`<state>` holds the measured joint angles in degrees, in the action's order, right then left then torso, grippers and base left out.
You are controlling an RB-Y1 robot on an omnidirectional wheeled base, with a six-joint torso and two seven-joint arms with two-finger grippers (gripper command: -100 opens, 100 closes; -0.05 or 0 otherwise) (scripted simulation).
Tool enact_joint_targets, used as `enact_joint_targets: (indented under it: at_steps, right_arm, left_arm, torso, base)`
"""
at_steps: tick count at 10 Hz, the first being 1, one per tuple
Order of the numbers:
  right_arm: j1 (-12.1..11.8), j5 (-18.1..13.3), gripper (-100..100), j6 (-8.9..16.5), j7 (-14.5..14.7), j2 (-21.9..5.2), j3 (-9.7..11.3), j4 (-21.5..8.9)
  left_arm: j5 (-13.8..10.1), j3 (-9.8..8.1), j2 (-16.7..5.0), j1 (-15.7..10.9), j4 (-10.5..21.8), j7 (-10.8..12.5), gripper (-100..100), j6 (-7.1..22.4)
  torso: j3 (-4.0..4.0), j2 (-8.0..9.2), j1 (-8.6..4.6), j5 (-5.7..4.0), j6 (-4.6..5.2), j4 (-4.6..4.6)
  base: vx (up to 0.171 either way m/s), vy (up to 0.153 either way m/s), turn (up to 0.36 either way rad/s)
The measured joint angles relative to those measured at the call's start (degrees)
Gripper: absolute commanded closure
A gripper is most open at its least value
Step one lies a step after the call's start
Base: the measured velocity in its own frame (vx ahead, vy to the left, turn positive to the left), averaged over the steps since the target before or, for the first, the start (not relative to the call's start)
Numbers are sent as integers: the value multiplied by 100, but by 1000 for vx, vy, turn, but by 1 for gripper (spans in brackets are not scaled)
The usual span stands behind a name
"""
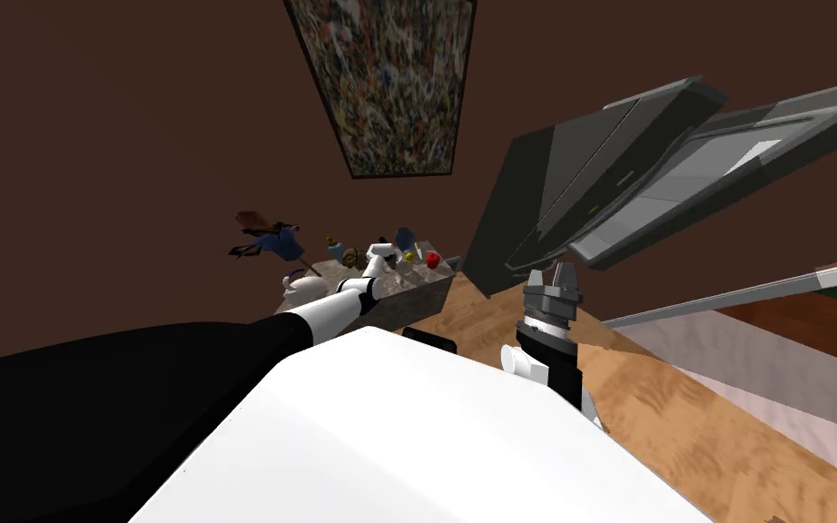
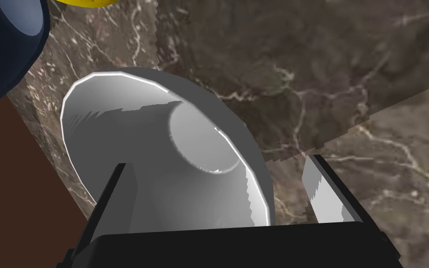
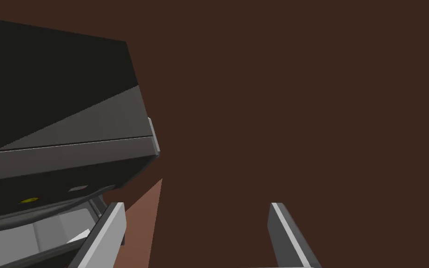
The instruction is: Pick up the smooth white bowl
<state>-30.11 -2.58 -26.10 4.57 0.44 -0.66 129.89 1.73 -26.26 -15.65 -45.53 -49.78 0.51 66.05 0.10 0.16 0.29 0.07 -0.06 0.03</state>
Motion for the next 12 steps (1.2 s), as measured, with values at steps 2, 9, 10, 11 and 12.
enact_joint_targets:
  at_steps: [2,9,10,11,12]
  right_arm:
    - [0,0,0,0,0,0,0,0]
    - [-3,0,0,0,0,0,-1,0]
    - [-3,0,0,0,0,0,-1,0]
    - [-3,0,0,0,0,0,-1,0]
    - [-3,0,0,0,0,0,-1,0]
  left_arm:
    - [142,-225,-9,319,-494,28,-100,180]
    - [639,-1104,-393,684,-730,221,100,269]
    - [642,-1109,-393,692,-725,229,100,279]
    - [651,-1121,-411,697,-729,256,100,280]
    - [652,-1121,-411,701,-727,255,100,283]
  torso:
    - [-1,-1,3,1,1,-1]
    - [-12,-22,-2,0,-7,-4]
    - [-14,-29,0,-2,-2,-2]
    - [-13,-28,3,5,17,-1]
    - [-12,-28,2,4,20,0]
  base:
    - [-72,46,-408]
    - [-65,27,-232]
    - [0,2,37]
    - [0,0,0]
    - [0,0,0]
